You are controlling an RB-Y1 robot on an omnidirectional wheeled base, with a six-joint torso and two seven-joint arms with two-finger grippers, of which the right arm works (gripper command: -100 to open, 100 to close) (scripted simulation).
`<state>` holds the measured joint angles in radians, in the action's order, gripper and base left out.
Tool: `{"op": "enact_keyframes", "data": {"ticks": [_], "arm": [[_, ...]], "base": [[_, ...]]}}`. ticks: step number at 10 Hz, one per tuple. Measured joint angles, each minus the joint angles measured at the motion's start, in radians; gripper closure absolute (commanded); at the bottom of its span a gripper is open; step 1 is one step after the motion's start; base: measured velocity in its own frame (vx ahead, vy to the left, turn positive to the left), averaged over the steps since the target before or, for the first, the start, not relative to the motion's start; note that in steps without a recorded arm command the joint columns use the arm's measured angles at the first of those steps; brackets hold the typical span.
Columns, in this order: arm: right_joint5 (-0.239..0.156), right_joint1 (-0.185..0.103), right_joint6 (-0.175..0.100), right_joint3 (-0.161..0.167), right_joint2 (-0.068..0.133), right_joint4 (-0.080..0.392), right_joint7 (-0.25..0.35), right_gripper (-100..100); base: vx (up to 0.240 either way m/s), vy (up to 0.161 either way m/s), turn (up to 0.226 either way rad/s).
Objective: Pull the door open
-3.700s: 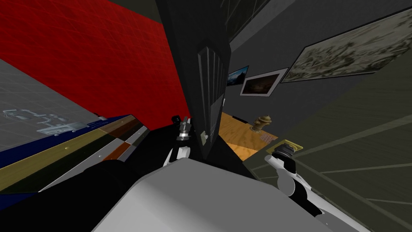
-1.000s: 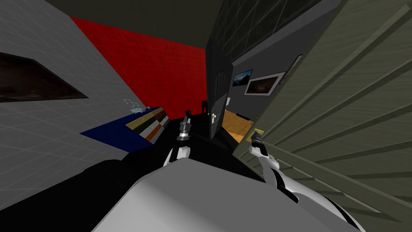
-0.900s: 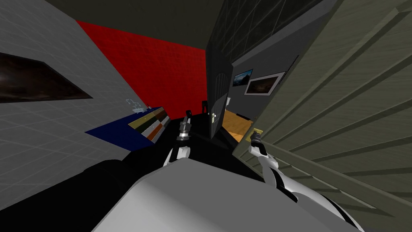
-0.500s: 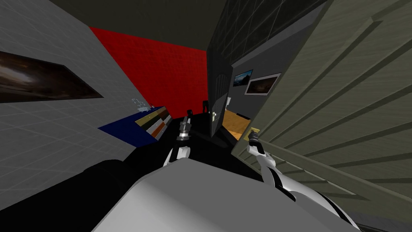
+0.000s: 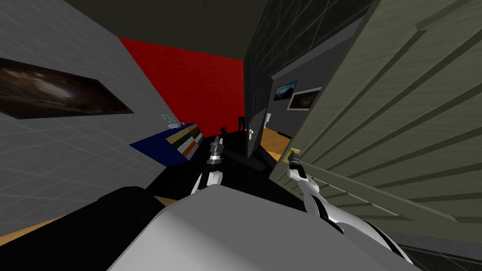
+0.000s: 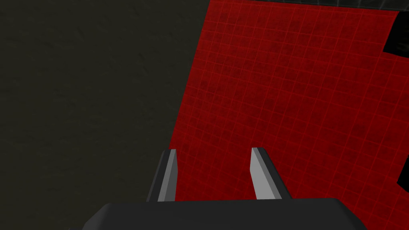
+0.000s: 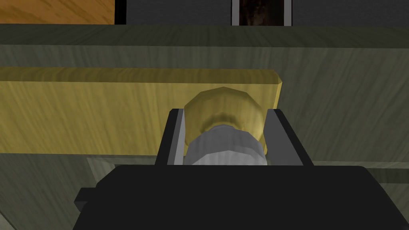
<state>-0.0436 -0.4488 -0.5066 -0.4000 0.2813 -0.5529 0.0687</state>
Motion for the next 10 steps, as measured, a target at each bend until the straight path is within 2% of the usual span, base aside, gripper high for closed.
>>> {"op": "enact_keyframes", "data": {"ticks": [7, 10], "arm": [[0.027, -0.021, -0.010, 0.071, -0.023, 0.013, 0.033, 100], [0.033, -0.023, -0.009, 0.086, -0.032, 0.013, 0.038, 100]], "base": [[-0.182, -0.060, 0.047], [-0.111, -0.017, 0.049]]}}
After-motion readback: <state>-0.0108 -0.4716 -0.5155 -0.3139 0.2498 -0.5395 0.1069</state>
